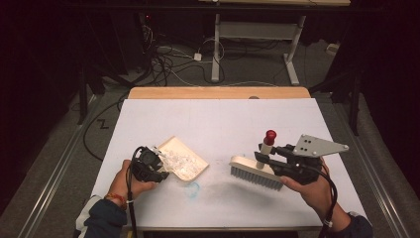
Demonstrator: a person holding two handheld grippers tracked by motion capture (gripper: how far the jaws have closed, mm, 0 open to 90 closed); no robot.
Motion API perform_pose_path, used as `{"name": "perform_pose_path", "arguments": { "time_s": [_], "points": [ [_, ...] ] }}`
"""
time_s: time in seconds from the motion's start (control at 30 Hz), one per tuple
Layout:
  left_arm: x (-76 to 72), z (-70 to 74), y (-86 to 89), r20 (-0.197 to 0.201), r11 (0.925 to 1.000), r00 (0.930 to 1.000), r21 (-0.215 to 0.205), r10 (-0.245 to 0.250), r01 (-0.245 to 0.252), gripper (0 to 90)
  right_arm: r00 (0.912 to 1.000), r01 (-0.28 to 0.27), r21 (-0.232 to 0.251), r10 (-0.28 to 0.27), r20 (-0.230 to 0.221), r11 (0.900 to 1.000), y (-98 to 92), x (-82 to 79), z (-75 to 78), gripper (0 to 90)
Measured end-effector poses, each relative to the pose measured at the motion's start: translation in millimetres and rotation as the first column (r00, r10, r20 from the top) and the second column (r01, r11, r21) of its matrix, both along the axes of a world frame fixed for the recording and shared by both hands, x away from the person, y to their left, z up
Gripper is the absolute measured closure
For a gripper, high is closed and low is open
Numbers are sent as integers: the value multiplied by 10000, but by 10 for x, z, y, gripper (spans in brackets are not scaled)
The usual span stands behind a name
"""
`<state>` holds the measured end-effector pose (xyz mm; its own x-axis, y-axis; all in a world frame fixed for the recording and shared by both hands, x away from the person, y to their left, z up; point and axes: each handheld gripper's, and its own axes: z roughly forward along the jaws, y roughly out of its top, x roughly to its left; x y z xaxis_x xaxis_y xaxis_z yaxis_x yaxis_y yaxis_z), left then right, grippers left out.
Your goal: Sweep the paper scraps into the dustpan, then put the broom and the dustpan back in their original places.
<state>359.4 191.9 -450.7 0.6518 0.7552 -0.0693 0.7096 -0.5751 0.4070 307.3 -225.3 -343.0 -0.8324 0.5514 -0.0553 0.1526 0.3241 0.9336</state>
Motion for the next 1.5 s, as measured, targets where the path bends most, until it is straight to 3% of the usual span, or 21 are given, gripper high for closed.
{"name": "perform_pose_path", "arguments": {
  "time_s": [0.2, 0.33, 0.5, 0.67, 0.8, 0.9, 1.07, 1.17, 1.23, 1.3, 1.37, 1.43, 1.5],
  "points": [
    [20, -5, 123, 199, 9975, 9975, -210, 674, -670, 628, 10000, 90, 12, -90, -44, 10000, -195, -52, 37, 704],
    [40, -6, 230, 361, 9908, 9913, -525, 1265, -1245, 627, 9998, 164, -95, -166, -124, 9998, -315, -82, 52, 705],
    [52, -28, 324, 405, 9843, 9846, -550, 1703, -1680, 627, 9990, 322, -149, -327, -314, 9994, -463, -84, 58, 704],
    [42, -47, 425, 452, 9743, 9749, -673, 2181, -2148, 627, 9978, 264, -280, -280, -606, 9993, -627, -85, 63, 704],
    [33, -50, 494, 610, 9584, 9586, -842, 2781, -2727, 627, 9943, 226, -298, -255, -1033, 9993, -739, -50, 34, 705],
    [5, -73, 503, 585, 9538, 9545, -907, 2924, -2866, 625, 9910, 69, -480, -133, -1331, 9988, -761, -32, 11, 704],
    [-101, -136, 409, 751, 9590, 9578, -811, 2775, -2715, 596, 9876, -2, -760, -118, -1564, 9971, -753, 29, -51, 704],
    [-184, -137, 332, 820, 9573, 9556, -849, 2832, -2764, 511, 9853, 34, -969, -199, -1695, 9953, -743, 68, -94, 703],
    [-241, -146, 306, 816, 9618, 9609, -955, 2645, -2566, 498, 9839, 82, -1018, -262, -1770, 9948, -746, 102, -115, 704],
    [-295, -161, 278, 919, 9640, 9618, -904, 2580, -2500, 456, 9834, 215, -1060, -402, -1771, 9941, -754, 128, -126, 703],
    [-340, -166, 271, 970, 9650, 9624, -943, 2535, -2447, 452, 9825, 262, -1036, -447, -1806, 9943, -767, 159, -135, 702],
    [-375, -176, 272, 1001, 9682, 9681, -1243, 2299, -2170, 483, 9810, 507, -980, -680, -1816, 9939, -789, 200, -148, 702],
    [-390, -188, 254, 1131, 9689, 9668, -1209, 2293, -2157, 483, 9788, 693, -861, -844, -1865, 9939, -812, 247, -164, 699]
  ]
}}
